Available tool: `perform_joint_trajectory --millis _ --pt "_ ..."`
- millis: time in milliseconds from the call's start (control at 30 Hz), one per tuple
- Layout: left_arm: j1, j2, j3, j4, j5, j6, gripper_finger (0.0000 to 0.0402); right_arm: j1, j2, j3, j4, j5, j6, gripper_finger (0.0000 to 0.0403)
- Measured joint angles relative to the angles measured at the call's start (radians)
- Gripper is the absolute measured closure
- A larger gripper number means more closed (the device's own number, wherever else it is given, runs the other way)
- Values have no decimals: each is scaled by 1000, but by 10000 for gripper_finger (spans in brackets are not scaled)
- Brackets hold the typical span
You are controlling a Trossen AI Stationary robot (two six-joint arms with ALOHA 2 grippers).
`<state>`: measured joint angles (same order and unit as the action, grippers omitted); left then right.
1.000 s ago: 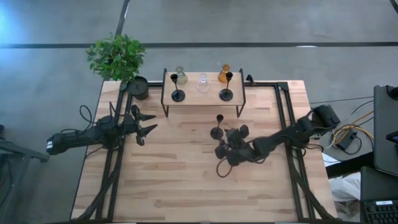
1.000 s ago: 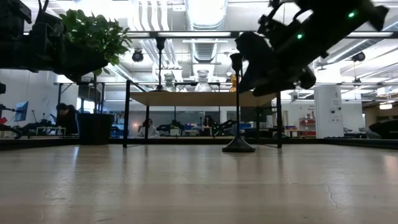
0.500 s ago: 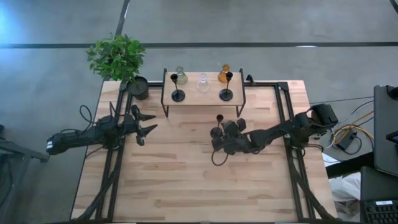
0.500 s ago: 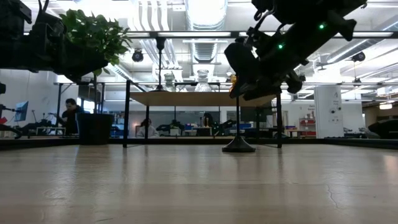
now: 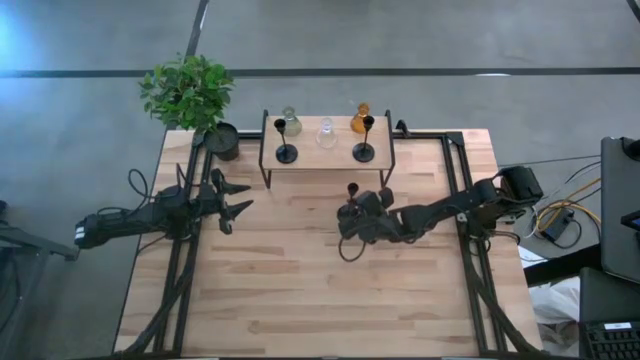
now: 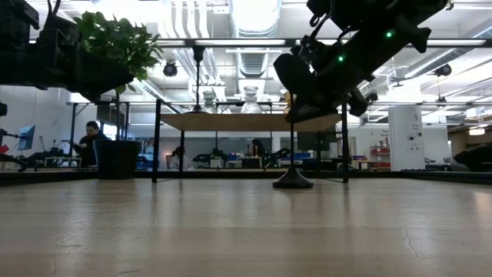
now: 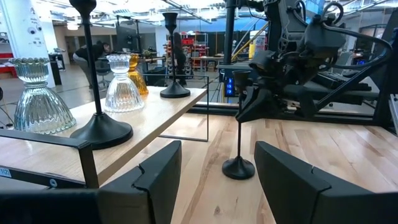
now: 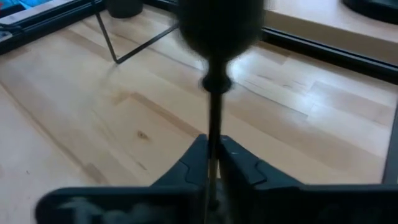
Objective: Pick & Place candle stick holders
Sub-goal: Put the black candle holder on the shelf aligned with the transparent candle holder
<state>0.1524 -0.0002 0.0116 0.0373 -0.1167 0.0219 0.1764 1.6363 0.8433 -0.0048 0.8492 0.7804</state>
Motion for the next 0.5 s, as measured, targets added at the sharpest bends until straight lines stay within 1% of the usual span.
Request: perform_joint_trajectory --millis 67,267,500 --pt "0 0 0 0 0 0 193 -2 0 0 1 -2 -4 386" --pt "0 0 0 -1 0 0 193 -1 -11 0 3 -27 -26 392" --pt "0 0 0 -1 0 0 193 -7 -120 -2 8 -82 -73 393"
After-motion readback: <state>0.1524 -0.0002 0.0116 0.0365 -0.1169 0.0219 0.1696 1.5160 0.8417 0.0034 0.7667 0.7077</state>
